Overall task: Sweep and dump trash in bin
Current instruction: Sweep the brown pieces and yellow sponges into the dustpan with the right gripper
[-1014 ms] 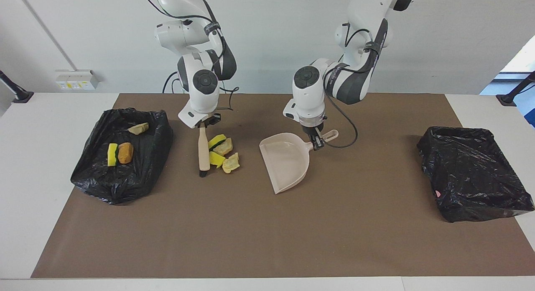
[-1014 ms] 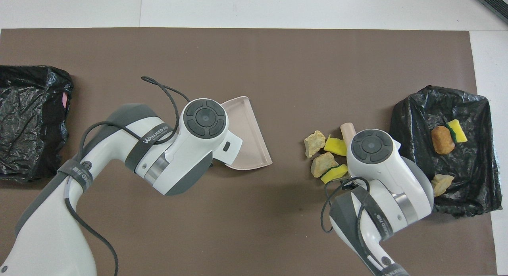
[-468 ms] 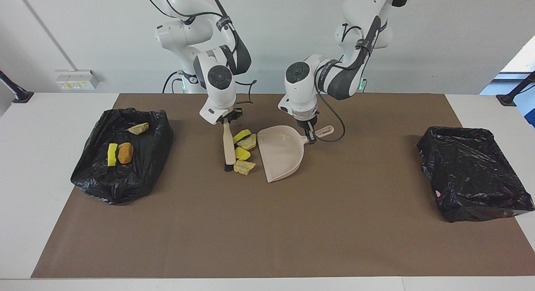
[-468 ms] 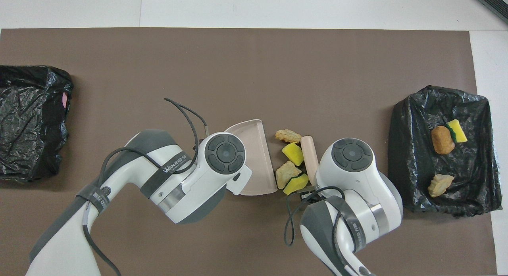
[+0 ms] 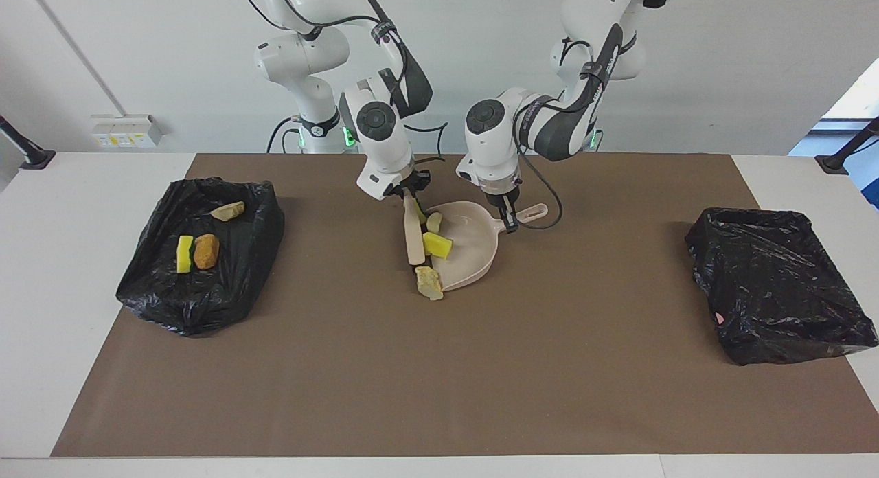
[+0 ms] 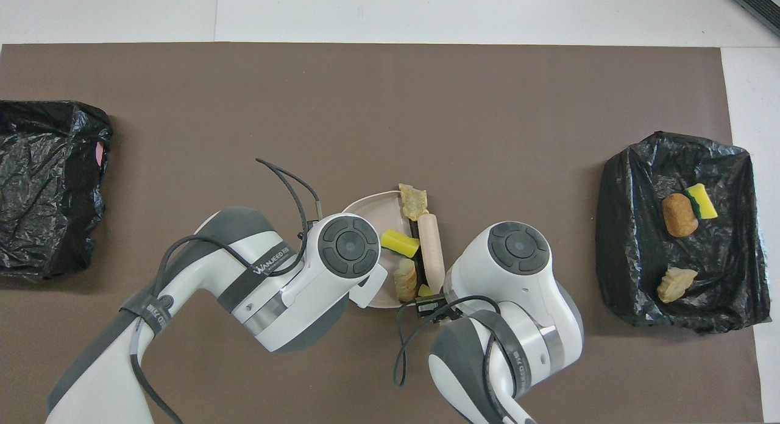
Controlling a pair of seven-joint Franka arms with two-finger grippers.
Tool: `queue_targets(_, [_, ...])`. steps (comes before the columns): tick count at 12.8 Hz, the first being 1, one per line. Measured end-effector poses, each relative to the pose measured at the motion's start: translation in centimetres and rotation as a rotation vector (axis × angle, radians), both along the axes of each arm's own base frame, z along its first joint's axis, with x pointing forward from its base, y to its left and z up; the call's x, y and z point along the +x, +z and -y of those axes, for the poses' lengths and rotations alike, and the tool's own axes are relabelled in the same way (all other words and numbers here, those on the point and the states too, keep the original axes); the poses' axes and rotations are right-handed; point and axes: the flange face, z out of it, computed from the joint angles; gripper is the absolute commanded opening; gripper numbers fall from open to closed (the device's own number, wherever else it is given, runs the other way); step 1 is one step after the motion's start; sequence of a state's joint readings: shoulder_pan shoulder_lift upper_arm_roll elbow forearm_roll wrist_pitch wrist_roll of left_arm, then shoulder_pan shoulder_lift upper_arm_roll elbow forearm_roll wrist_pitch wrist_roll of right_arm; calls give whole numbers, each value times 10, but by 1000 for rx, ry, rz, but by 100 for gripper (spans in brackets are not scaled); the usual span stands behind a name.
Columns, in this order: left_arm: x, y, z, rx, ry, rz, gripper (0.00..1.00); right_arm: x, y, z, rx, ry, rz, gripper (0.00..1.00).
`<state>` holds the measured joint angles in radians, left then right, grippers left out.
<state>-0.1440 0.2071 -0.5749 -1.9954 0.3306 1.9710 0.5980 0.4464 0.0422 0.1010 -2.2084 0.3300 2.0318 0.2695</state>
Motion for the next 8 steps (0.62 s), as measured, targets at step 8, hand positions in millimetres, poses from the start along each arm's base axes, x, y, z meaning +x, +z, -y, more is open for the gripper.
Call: queue_targets(8, [3, -2, -5, 2, 17, -1, 0, 34, 57, 7, -5, 16, -45, 0])
